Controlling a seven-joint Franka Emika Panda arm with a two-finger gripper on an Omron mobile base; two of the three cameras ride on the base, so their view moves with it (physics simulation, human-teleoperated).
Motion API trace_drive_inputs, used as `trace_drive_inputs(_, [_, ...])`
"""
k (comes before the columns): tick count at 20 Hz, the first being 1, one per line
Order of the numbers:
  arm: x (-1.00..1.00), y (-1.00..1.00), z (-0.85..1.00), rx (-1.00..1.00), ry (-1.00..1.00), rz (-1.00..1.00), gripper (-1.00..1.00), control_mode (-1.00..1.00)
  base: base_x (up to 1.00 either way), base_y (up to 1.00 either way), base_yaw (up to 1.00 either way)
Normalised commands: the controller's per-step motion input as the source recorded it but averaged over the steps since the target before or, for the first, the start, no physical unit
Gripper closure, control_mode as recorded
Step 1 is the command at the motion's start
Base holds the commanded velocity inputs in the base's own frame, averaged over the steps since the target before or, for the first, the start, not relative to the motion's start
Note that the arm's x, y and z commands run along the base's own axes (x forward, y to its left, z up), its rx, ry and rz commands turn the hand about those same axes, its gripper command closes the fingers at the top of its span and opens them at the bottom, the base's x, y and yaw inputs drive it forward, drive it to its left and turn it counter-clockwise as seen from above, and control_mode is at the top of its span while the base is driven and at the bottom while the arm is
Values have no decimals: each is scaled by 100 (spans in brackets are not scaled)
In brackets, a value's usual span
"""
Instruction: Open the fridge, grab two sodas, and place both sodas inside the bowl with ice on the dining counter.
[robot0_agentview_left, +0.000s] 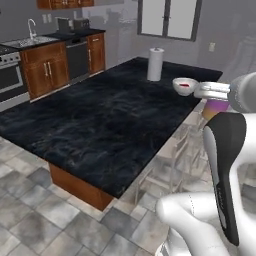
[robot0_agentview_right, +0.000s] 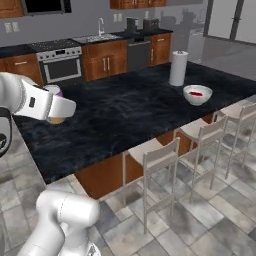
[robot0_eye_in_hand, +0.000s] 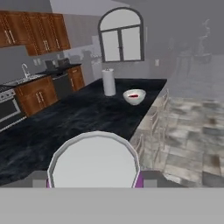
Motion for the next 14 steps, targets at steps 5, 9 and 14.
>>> trace_drive_inputs(5, [0,0,0,0,0,0,100,100,51,-100,7])
trace_drive_inputs(9, [0,0,0,0,0,0,100,100,55,-100,11])
trace_drive_inputs(14, [0,0,0,0,0,0,100,100,52,-99,16])
